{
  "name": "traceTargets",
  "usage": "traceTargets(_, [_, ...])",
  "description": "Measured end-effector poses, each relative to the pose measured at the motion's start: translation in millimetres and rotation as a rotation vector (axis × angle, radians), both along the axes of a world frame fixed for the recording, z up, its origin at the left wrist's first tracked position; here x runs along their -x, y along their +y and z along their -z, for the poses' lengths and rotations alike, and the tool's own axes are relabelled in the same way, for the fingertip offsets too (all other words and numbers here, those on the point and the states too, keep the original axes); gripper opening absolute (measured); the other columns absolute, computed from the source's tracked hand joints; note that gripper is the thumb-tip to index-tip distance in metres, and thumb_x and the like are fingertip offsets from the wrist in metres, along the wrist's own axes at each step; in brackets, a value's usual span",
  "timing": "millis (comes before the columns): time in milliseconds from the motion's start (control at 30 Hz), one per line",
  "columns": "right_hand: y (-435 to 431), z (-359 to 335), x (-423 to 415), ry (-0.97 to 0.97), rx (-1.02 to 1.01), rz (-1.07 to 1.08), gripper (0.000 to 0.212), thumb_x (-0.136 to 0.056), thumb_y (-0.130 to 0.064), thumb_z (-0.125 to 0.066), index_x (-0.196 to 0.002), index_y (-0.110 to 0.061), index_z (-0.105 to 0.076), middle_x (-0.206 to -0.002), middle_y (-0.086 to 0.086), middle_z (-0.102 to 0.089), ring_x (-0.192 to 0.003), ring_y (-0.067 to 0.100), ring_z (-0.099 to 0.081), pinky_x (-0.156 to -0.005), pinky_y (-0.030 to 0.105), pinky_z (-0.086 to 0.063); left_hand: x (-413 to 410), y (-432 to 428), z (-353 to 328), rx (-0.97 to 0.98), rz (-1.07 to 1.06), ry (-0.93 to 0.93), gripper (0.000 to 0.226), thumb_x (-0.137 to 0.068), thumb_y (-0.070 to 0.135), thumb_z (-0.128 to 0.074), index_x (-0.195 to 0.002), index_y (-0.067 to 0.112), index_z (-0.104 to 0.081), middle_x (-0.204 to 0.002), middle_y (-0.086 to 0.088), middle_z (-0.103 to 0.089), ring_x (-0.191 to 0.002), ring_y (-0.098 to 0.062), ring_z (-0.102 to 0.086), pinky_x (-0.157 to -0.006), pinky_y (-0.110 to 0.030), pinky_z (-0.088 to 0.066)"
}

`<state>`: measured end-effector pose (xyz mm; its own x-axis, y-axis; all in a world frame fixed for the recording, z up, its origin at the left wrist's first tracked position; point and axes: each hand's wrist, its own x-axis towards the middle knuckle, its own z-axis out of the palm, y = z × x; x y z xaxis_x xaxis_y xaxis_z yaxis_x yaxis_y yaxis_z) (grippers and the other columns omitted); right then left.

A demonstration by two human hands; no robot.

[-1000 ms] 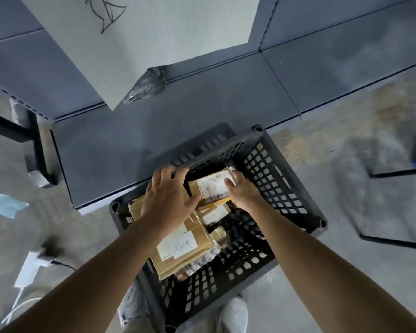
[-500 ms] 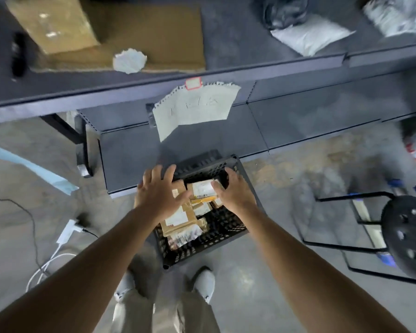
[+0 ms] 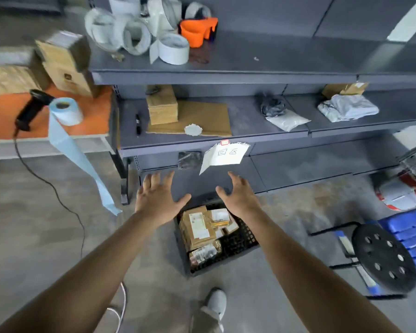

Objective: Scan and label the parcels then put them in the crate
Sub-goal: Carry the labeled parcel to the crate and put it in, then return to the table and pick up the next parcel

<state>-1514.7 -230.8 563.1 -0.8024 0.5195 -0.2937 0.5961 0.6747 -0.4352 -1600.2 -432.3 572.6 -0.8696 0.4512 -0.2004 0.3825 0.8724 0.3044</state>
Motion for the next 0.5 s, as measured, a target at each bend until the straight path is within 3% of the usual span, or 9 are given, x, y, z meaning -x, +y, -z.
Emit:
traceTargets(367, [-234, -100, 42, 0.136, 0.021, -0.197, 0.069, -0.094, -0.057, -0.047, -0.152, -0.029, -0.023, -0.154, 0.007, -0.031, -0.137, 0.033, -0.039, -0.108, 0.049, -0.037, 5, -257, -106, -0.115, -0.212, 0.137, 0.08, -0.085, 0.065, -0.052, -0.15, 0.027, -0.023, -0.151, -0.01, -0.028, -0.141, -0.031, -0.021, -0.11, -0.048, -0.031])
traceTargets(500, [-290, -118, 72, 0.174, 0.016, -0.279, 0.069, -0.095, -0.058, -0.047, -0.153, -0.031, -0.022, -0.157, 0.005, -0.028, -0.14, 0.03, -0.035, -0.108, 0.046, -0.034, 19, -310, -122, -0.124, -0.276, 0.148, 0.083, -0.086, 0.065, -0.05, -0.152, 0.028, -0.017, -0.156, -0.007, -0.02, -0.144, -0.029, -0.014, -0.112, -0.048, -0.028])
